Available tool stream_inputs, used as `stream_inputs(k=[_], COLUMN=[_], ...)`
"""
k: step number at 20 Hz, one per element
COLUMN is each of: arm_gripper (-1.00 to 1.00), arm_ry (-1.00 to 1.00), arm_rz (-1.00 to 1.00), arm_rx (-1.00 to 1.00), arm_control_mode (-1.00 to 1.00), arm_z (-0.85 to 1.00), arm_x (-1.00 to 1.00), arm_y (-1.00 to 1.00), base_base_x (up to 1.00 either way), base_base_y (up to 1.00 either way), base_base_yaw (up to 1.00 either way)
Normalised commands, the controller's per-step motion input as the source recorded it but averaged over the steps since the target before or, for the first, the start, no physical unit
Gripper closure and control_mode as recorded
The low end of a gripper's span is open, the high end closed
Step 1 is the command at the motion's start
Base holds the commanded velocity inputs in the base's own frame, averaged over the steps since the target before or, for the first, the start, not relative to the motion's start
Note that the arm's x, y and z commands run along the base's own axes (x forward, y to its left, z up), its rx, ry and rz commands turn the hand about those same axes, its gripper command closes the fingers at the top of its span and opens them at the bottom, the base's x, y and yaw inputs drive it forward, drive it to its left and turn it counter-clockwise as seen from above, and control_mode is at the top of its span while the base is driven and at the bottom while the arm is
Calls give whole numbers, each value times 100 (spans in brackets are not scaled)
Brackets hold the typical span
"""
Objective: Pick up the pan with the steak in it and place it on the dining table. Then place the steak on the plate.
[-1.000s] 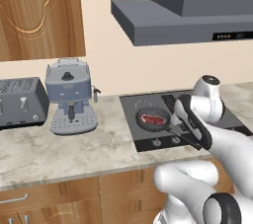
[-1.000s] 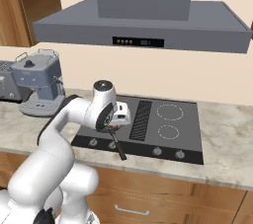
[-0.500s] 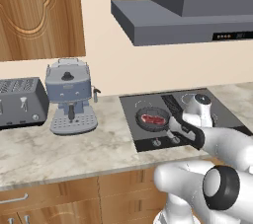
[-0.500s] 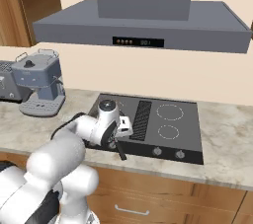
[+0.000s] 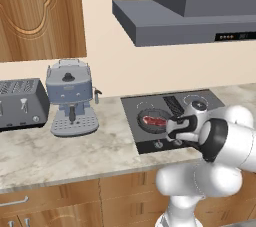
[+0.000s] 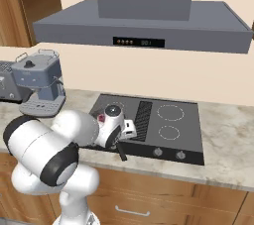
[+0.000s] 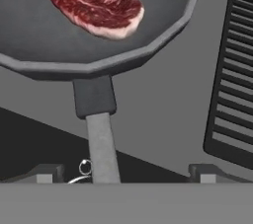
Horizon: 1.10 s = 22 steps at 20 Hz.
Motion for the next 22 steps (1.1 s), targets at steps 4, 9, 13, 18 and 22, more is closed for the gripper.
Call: stream_inputs(k=[4, 9, 13, 18, 22], arm_gripper=[-100, -100, -100, -100, -100], arm_ry=[2, 2, 1, 0, 0], arm_rz=[0, 0, 0, 0, 0], arm_rx=[0, 0, 0, 0, -1], arm_control_mode=[-100, -100, -100, -100, -100], arm_z=[0, 0, -7, -19, -15], arm_x=[5, 19, 0, 0, 0], arm_y=[-2, 0, 0, 10, 22], base_base_x=[0, 0, 0, 0, 0], base_base_y=[0, 0, 0, 0, 0], base_base_yaw=[0, 0, 0, 0, 0])
